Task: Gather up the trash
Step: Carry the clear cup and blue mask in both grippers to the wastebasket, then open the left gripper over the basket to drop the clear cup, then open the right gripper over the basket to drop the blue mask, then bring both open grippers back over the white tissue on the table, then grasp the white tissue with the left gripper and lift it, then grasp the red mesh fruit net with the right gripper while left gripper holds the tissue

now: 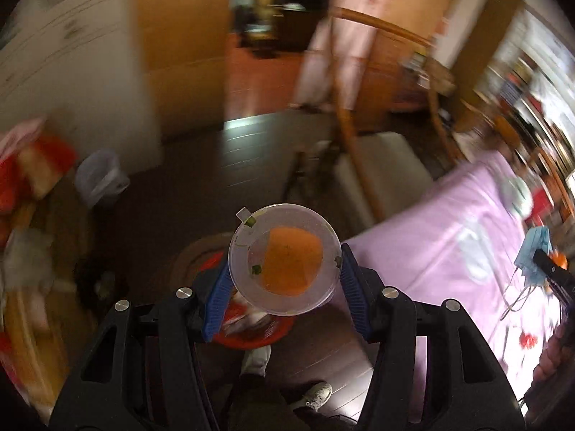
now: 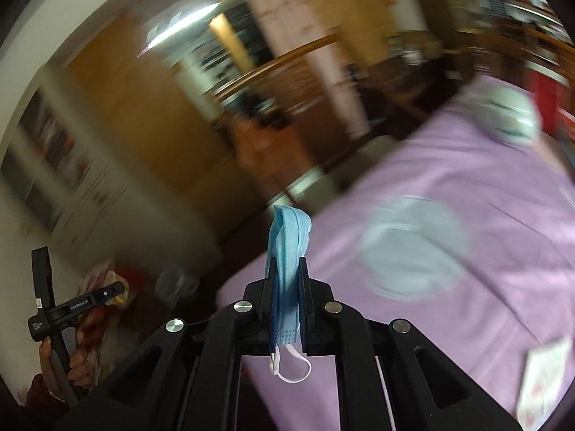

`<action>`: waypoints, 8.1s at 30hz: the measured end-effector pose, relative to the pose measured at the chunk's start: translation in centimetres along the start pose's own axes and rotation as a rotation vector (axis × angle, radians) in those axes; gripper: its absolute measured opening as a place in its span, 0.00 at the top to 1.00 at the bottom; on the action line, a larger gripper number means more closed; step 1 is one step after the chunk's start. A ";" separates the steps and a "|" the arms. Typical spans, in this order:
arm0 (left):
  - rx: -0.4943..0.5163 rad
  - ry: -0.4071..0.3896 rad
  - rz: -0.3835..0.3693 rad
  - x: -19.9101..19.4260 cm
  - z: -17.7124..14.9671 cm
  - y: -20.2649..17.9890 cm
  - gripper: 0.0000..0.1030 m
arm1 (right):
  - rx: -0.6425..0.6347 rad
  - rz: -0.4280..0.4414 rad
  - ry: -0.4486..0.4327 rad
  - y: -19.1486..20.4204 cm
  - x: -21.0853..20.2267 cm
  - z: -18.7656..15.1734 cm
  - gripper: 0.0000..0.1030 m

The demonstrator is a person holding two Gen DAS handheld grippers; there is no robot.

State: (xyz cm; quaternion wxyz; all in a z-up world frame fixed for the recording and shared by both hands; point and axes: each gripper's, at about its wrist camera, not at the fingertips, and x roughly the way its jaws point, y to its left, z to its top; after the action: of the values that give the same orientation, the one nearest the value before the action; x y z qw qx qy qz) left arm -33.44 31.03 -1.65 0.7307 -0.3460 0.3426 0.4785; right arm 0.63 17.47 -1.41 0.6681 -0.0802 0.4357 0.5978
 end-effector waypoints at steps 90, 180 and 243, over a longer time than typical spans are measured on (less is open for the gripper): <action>-0.487 0.232 0.224 3.7 -7.2 21.0 0.19 | -0.397 0.147 0.583 20.8 26.3 -6.5 0.60; 0.974 0.241 -0.550 3.4 -16.8 -40.5 0.89 | 0.786 -0.576 -0.320 -21.3 -27.9 -25.6 0.41; 0.677 0.119 -0.419 0.4 -11.6 -32.1 0.89 | 0.884 -0.604 -0.221 -31.1 -19.7 -18.8 0.41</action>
State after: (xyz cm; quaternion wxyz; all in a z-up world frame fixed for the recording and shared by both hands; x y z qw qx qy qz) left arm -5.21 11.81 -2.39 0.8640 -0.1752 0.4448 0.1582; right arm 20.35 -17.11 -12.34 0.8219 0.1501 0.5303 0.1439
